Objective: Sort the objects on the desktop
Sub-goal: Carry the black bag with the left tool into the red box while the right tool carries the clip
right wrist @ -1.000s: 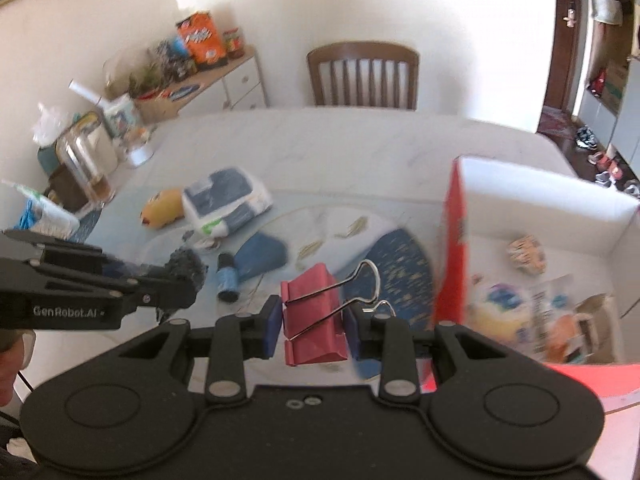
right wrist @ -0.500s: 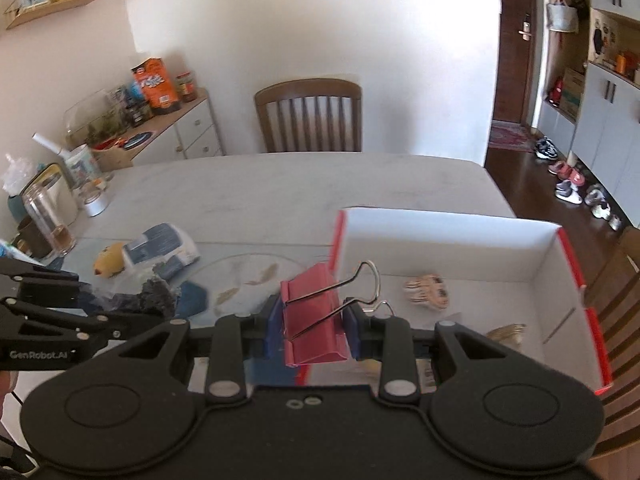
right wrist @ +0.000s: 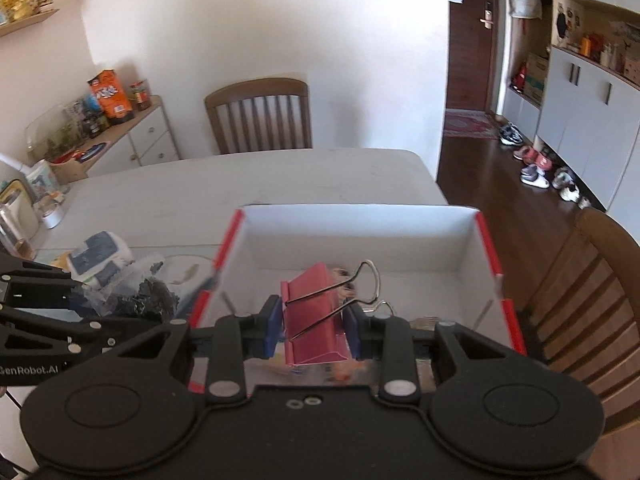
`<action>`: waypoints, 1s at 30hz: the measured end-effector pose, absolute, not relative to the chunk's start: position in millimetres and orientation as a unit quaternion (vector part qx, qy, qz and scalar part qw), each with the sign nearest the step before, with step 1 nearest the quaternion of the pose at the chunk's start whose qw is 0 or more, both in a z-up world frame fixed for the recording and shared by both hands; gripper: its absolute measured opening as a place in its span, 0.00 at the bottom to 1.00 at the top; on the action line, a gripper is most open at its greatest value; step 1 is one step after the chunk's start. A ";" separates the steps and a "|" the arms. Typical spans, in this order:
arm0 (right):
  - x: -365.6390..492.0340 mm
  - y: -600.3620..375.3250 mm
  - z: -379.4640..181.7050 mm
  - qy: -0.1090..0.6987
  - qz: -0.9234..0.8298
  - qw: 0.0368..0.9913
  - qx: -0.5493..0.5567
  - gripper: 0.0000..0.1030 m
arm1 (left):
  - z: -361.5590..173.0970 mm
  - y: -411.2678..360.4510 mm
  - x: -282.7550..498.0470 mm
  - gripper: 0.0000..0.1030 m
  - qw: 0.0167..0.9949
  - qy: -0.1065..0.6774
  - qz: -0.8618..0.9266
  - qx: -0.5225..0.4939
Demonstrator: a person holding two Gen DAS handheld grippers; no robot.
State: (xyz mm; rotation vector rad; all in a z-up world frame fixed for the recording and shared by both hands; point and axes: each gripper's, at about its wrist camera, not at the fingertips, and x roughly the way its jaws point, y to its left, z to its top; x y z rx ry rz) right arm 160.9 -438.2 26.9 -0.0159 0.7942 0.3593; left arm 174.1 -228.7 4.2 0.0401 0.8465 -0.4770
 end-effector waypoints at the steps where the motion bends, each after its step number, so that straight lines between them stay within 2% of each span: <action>1: 163.6 -441.3 24.8 0.386 0.172 0.906 -0.009 0.31 | 1.3 -234.2 177.5 0.23 0.883 0.409 -0.231 0.024; 30: 251.2 -464.1 -59.3 0.469 0.151 0.869 -0.043 0.31 | -70.6 -307.9 277.2 0.23 0.835 0.501 -0.200 0.109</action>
